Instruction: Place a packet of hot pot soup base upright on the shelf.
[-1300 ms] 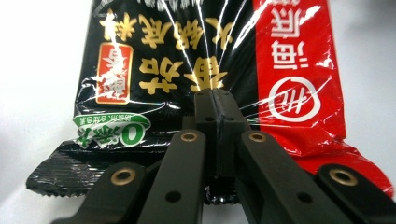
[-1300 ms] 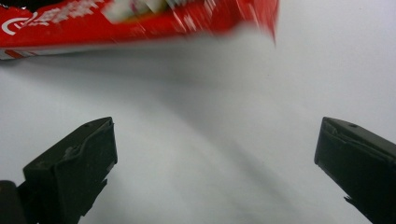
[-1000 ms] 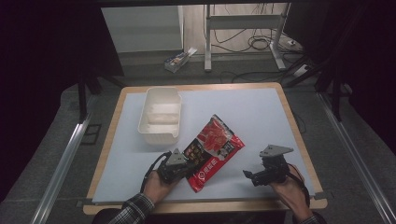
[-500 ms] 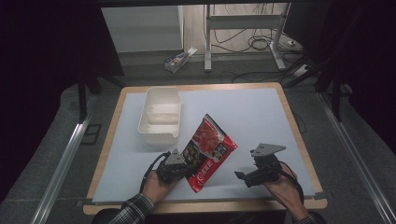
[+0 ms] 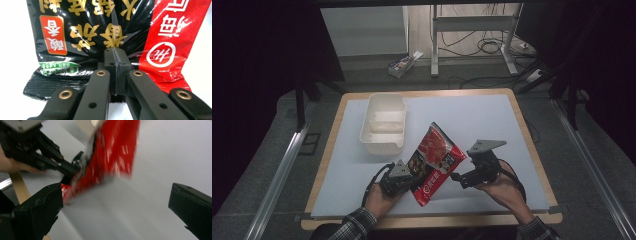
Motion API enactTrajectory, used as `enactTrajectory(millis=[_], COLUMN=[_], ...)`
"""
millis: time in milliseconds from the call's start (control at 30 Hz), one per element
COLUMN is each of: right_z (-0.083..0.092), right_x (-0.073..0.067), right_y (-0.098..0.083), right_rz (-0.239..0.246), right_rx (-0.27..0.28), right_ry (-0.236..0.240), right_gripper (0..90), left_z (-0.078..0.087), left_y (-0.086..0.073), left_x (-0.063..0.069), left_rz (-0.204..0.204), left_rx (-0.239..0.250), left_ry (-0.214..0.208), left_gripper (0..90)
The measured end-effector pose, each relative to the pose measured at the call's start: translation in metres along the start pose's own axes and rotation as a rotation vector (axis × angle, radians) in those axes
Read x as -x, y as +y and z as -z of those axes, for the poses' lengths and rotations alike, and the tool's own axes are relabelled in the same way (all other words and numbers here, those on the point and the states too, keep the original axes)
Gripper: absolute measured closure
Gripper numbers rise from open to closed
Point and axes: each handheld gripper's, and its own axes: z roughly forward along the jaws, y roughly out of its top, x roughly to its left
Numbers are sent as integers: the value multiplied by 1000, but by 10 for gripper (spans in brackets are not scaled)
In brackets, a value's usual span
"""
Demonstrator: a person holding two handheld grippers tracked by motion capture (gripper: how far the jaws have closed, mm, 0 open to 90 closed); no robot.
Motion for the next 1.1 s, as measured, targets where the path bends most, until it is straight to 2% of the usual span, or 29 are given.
enactTrajectory(millis=[133, 367, 467, 600, 733, 967, 1100], right_z=[-8, -27, -33, -38, -39, -38, -38], right_x=[-2, -6, -8, -11, -9, -5, -1], right_y=[17, 36, 42, 45, 45, 45, 44], right_rz=[5, 3, -3, 9, -10, -25, -77], right_rx=[-24, -33, -28, -31, -40, -15, 2], right_ry=[3, 12, 35, 12, 7, 45, 79], right_gripper=[14, 178, 275, 373, 452, 582, 648], left_z=[0, 0, 0, 0, 0, 1, 2], left_y=[0, -1, -1, -1, -1, -1, -1], left_x=[0, 1, 1, 1, 0, 2, 2], left_rz=[-1, -10, -10, -11, -10, -25, -29], left_rx=[0, 2, 2, 2, 4, 4, 6], left_ry=[0, 8, 7, 8, 7, 19, 21], left_gripper=[900, 900, 900, 900, 899, 899, 897])
